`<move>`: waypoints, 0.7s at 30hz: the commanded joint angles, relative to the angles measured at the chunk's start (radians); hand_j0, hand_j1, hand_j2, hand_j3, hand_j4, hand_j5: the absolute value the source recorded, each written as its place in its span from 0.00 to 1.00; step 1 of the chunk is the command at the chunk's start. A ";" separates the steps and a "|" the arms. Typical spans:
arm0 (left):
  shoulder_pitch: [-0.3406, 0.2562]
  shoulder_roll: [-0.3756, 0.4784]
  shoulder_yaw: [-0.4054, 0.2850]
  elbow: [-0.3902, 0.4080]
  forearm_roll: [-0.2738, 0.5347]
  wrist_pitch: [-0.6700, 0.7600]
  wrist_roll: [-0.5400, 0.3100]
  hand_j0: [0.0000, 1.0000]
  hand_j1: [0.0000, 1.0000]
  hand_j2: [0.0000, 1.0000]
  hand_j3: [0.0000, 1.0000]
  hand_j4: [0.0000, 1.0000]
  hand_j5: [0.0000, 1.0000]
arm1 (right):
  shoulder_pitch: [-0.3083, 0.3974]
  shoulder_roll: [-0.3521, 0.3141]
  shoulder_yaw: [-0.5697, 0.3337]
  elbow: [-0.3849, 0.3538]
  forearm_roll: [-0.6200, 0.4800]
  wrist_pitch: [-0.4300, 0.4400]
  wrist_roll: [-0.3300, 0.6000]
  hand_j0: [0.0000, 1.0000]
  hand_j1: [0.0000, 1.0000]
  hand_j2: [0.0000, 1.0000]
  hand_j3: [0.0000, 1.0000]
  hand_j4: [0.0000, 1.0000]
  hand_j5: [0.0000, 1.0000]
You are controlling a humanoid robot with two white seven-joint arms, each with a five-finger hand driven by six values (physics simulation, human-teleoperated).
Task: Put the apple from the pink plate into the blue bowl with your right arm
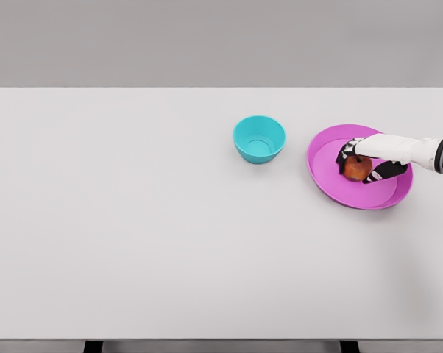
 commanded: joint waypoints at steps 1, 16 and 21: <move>0.000 0.000 0.000 0.000 0.000 0.000 0.000 1.00 1.00 1.00 1.00 1.00 1.00 | 0.000 -0.001 -0.003 -0.003 -0.004 0.002 0.000 0.32 0.32 0.32 0.32 0.32 0.32; 0.000 0.000 0.000 0.000 0.000 0.000 0.000 1.00 1.00 1.00 1.00 1.00 1.00 | -0.077 0.012 -0.013 0.006 -0.004 0.002 0.000 0.32 0.32 0.32 0.32 0.32 0.32; 0.000 0.000 0.000 0.000 0.000 0.000 0.000 1.00 1.00 1.00 1.00 1.00 1.00 | -0.107 0.054 -0.013 0.006 -0.003 0.002 0.000 0.32 0.32 0.32 0.32 0.32 0.32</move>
